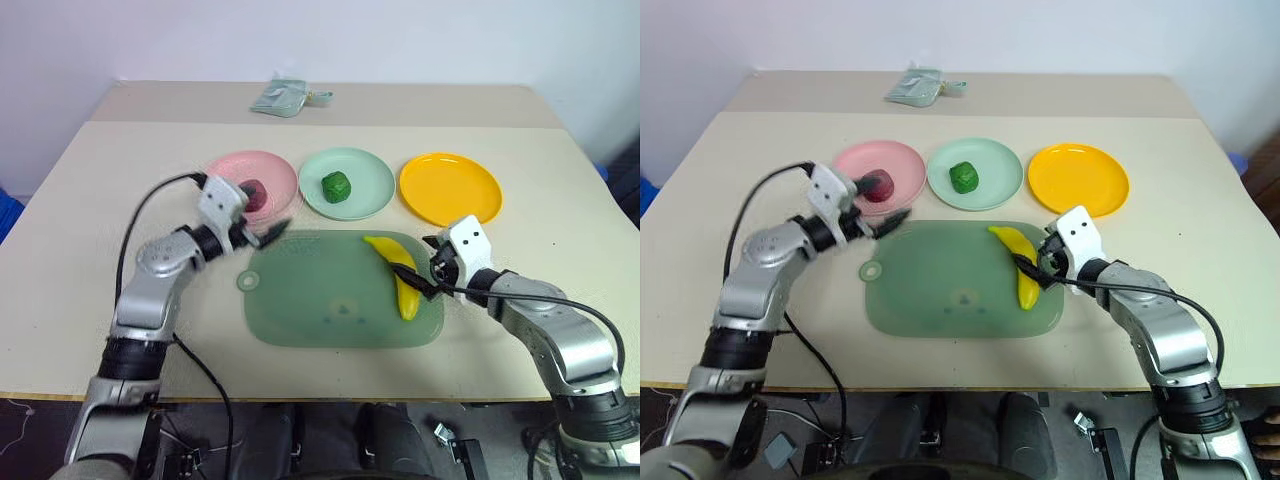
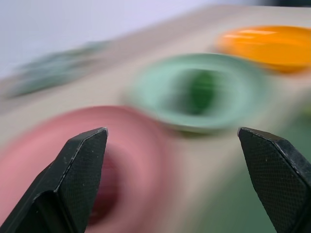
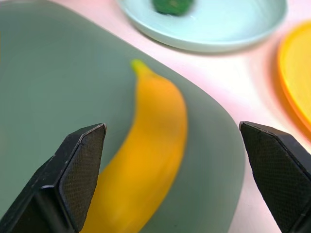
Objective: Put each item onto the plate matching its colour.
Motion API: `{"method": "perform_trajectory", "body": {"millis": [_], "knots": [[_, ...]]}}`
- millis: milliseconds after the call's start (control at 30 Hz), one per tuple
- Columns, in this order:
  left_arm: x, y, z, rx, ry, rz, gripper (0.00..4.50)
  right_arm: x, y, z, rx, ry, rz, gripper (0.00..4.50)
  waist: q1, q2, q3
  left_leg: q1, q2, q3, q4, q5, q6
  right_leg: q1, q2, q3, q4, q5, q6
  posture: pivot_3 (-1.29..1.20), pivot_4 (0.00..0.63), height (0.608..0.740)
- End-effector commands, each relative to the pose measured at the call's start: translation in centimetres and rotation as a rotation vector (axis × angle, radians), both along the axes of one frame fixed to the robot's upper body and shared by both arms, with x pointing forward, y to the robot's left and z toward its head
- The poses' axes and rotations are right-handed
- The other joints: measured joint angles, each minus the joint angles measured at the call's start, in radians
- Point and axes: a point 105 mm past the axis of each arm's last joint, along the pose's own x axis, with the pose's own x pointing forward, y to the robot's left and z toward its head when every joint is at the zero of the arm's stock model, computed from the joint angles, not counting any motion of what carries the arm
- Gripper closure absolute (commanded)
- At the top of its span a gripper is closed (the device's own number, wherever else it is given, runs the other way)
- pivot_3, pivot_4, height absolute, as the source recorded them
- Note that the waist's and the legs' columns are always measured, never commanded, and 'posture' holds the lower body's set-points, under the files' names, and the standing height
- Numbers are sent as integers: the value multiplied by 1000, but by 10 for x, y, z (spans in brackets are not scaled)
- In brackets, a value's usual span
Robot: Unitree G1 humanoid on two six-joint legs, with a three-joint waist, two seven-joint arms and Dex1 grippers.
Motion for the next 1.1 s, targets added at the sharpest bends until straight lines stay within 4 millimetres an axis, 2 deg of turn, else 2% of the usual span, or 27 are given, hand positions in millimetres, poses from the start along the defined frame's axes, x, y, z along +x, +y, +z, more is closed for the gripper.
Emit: {"method": "perform_trajectory", "body": {"millis": [33, 100, 200, 300, 433, 567, 667, 800, 900, 1000, 1100], "knots": [[-36, -25, -5, 61, 33, -224, 115, 1, 3, 11, 20, 7, -42, 0, 0, 0, 0, 0, 0, 0, 0, 0, 0, 0, 0, 0, 0, 0, 0, 0, 150, 740], [-48, -31, -11, 67, 68, -283, 115, -1, 8, 9, 3, 25, -40, 0, -1, 1, 0, 0, 0, 0, 0, 0, 0, 0, 0, 0, 0, 0, 0, 0, 150, 740], [-53, -38, -14, 49, 94, -313, 115, 1, 10, 6, -2, 46, -77, 0, -1, 1, 0, 0, 0, 0, -1, 0, 0, 0, 0, 0, 0, 0, 0, 0, 150, 740], [-56, -43, -12, 30, 95, -329, 0, 2, 11, 5, -3, 58, -101, 868, -5, 1, 0, 0, 0, 0, -1, 0, 0, -1, 0, 0, 0, 0, 0, 0, 150, 740], [-58, -44, -13, 30, 107, -338, 0, 4, 14, 16, -25, 18, -90, 2872, -14, 1, 0, 0, 0, 0, -1, 0, 1, -1, 0, 0, 0, 0, 0, 0, 150, 740], [-59, -42, -14, 32, 107, -333, 0, 14, 16, 43, -25, -86, -84, 2872, -16, 1, 0, 0, 0, 0, -1, 0, 1, -1, 1, 0, 1, 0, 0, 0, 150, 740], [-59, -43, -14, 28, 108, -329, 0, 35, 5, 62, -48, -166, -161, 2872, -15, 1, 0, 0, 0, 0, -1, 0, 1, -1, 1, 0, 1, 0, 0, 0, 150, 740], [-59, -46, -14, 19, 107, -323, 0, 73, -22, 65, -51, -170, -343, 2872, -15, 1, 0, 0, 0, 0, -1, 0, 1, -1, 1, 0, 1, 0, 0, 0, 150, 740], [-59, -49, -13, 9, 103, -313, 0, 104, -47, 62, 20, -132, -502, 2872, -20, 1, 0, 0, 0, 0, -1, 0, 1, -1, 1, 0, 1, 0, 0, 0, 150, 740], [-61, -47, -11, -3, 99, -294, 0, 127, -58, 63, 103, -112, -576, 2872, -24, 2, 0, 0, 0, 1, -2, 0, 1, -1, 1, 0, 1, 0, 0, 0, 150, 740], [-63, -45, -11, -8, 101, -267, 0, 139, -59, 67, 141, -120, -591, 1707, -30, 2, 0, 0, 0, 1, -4, 0, 1, -1, 1, 0, 2, 0, 0, 0, 150, 740]]}}
